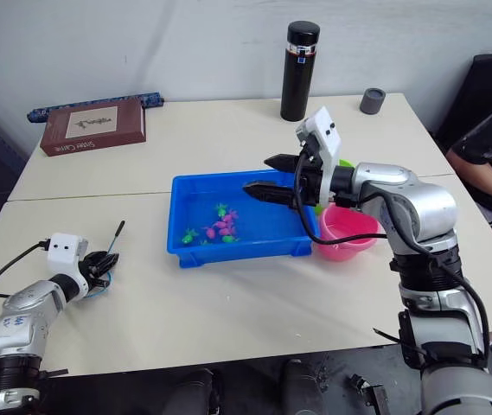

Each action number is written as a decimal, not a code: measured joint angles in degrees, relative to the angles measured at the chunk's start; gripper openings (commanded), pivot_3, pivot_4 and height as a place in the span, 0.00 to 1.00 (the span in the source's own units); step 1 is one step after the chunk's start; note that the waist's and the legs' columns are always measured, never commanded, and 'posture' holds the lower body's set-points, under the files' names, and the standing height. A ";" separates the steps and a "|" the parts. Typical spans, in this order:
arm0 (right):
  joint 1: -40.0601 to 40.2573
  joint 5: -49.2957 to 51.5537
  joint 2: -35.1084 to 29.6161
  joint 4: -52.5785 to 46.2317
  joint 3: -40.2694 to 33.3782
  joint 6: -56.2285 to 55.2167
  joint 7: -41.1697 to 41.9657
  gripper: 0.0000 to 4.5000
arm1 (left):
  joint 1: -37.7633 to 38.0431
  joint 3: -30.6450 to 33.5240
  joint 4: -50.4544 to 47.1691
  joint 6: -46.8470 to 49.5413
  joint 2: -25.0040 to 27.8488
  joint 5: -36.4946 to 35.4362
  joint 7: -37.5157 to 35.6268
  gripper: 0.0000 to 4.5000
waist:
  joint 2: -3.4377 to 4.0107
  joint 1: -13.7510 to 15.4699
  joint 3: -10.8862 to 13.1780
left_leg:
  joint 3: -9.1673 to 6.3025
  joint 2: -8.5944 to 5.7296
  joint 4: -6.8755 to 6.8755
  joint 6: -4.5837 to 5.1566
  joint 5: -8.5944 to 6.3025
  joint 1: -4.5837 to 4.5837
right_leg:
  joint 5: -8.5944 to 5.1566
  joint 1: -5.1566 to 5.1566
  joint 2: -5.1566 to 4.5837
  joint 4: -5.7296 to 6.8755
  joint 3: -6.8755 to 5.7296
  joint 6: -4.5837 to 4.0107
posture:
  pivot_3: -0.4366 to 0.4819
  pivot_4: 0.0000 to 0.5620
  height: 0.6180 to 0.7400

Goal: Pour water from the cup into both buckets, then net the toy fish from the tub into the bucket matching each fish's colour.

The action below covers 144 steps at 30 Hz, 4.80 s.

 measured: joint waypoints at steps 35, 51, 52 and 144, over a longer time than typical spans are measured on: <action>-0.18 0.29 1.02 -0.14 -2.58 1.58 -3.26 1.00 | -4.66 -3.63 -9.59 4.59 1.88 0.11 -1.92 0.01 | 0.00 0.17 0.00 | -0.03 -0.06 0.11 0.08 0.04 -0.60 | 0.01 -0.12 -0.71 -0.07 -1.65 0.01 | 0.48 0.27 1.00; 0.65 1.07 -3.96 -2.90 -5.11 0.69 -2.55 1.00 | -18.92 -9.52 -23.64 12.95 7.03 -6.18 -14.23 0.01 | 0.01 0.28 0.01 | 0.23 -0.17 0.23 0.01 0.09 -0.91 | 0.02 -0.34 -0.39 0.02 -2.21 0.04 | 0.48 0.27 1.00; 0.92 0.80 -4.92 -2.90 -5.11 0.08 -1.82 1.00 | -19.69 -10.43 -24.74 13.14 7.02 -7.08 -15.77 0.01 | 0.01 0.33 0.01 | 0.23 -0.17 0.25 0.01 0.09 -0.92 | 0.02 -0.34 -0.39 0.02 -2.21 0.04 | 0.48 0.27 1.00; 15.77 0.23 -9.53 -19.77 2.40 -2.51 9.51 0.00 | -26.28 -27.88 -22.53 -6.14 3.79 -4.29 -40.76 0.31 | 0.03 0.58 0.02 | -0.05 -0.06 1.13 0.13 0.10 -0.84 | 0.04 -0.15 -0.02 0.48 -2.01 0.07 | 0.48 0.27 1.00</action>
